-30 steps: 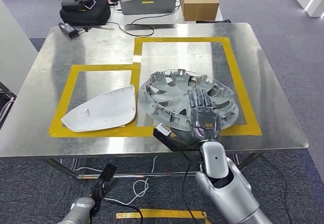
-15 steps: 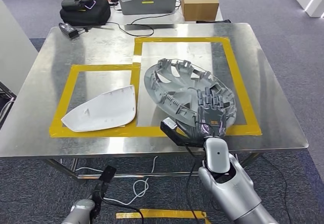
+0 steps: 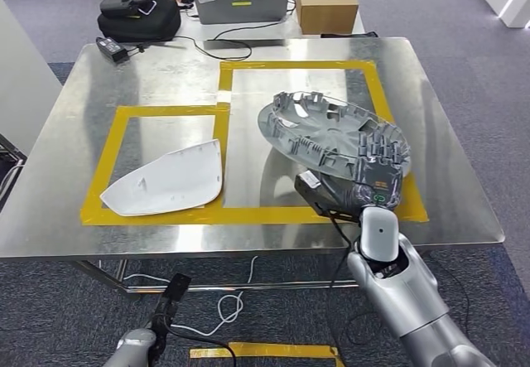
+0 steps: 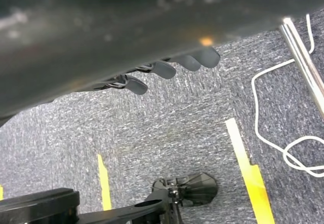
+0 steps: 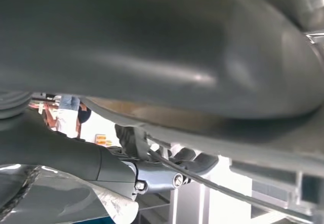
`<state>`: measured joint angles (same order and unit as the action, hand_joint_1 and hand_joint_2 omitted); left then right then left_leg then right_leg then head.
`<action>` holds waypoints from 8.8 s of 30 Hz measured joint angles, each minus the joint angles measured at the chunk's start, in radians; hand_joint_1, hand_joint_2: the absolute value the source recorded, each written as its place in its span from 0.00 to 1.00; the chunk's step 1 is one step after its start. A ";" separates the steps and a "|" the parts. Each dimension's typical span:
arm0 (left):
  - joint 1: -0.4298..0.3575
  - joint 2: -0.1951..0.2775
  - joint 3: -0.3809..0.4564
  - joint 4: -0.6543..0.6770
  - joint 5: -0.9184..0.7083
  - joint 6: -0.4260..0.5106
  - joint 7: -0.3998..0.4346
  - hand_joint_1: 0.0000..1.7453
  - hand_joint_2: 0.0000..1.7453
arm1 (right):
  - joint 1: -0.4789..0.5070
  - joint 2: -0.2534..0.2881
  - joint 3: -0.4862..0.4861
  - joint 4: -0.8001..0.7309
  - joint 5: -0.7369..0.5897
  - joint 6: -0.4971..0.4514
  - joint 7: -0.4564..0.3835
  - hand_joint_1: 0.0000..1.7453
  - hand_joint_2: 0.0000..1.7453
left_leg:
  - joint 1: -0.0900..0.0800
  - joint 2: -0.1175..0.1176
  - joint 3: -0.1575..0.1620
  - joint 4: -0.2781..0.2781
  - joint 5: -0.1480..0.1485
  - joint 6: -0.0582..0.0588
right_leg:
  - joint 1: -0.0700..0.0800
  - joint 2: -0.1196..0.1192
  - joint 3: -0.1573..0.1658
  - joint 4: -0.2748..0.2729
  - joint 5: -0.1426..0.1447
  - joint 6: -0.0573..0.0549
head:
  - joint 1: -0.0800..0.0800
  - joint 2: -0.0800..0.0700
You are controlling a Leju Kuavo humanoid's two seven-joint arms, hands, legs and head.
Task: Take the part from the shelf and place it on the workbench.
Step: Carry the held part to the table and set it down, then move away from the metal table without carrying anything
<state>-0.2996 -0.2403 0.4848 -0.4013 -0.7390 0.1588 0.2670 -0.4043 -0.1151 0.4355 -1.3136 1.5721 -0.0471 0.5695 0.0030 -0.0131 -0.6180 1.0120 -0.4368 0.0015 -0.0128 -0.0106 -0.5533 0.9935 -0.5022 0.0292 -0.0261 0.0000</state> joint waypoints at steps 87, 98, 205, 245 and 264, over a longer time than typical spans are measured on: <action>0.035 0.018 -0.202 -0.009 0.201 0.092 -0.118 0.00 0.00 | 0.023 0.088 0.302 -0.167 0.000 -0.164 -0.349 0.00 0.00 | 0.000 0.000 0.000 0.000 0.000 0.000 | 0.000 0.000 0.000 0.000 0.000 0.000 | 0.000 0.000; 0.042 0.017 -0.224 -0.013 0.206 0.100 -0.126 0.00 0.00 | 0.034 0.088 0.311 -0.173 0.000 -0.179 -0.342 0.00 0.00 | 0.000 0.000 0.000 0.000 0.000 0.000 | 0.000 0.000 0.000 0.000 0.000 0.000 | 0.000 0.000; 0.075 0.005 -0.426 -0.040 0.698 0.305 -0.172 0.00 0.00 | 0.419 0.257 -0.875 0.867 -0.709 -0.081 -0.427 0.00 0.00 | -0.010 0.019 0.049 -0.051 0.004 0.043 | 0.004 0.007 -0.134 0.286 -0.072 0.021 | 0.024 0.000; 0.061 0.017 -0.479 -0.002 0.829 0.341 -0.198 0.00 0.00 | 0.375 0.256 -0.975 0.981 -0.651 -0.163 -0.512 0.00 0.00 | -0.011 0.022 -0.033 -0.009 0.047 0.002 | 0.008 0.004 0.104 -0.055 -0.029 -0.023 | 0.023 0.000; 0.047 0.025 -0.496 0.014 0.879 0.347 -0.199 0.00 0.00 | 0.372 0.256 -0.984 0.986 -0.629 -0.163 -0.511 0.00 0.00 | -0.009 0.024 0.082 -0.044 -0.027 0.045 | 0.003 0.007 -0.144 0.227 -0.097 0.020 | 0.021 0.000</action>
<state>-0.2524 -0.2149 -0.0112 -0.3872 0.1402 0.5061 0.0683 -0.0320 0.1408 -0.5482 -0.3280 0.9426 -0.2099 0.0582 -0.0056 0.0113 -0.5356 0.9680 -0.4637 0.0468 -0.0097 -0.0038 -0.6978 1.2208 -0.5989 0.0493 -0.0053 -0.0002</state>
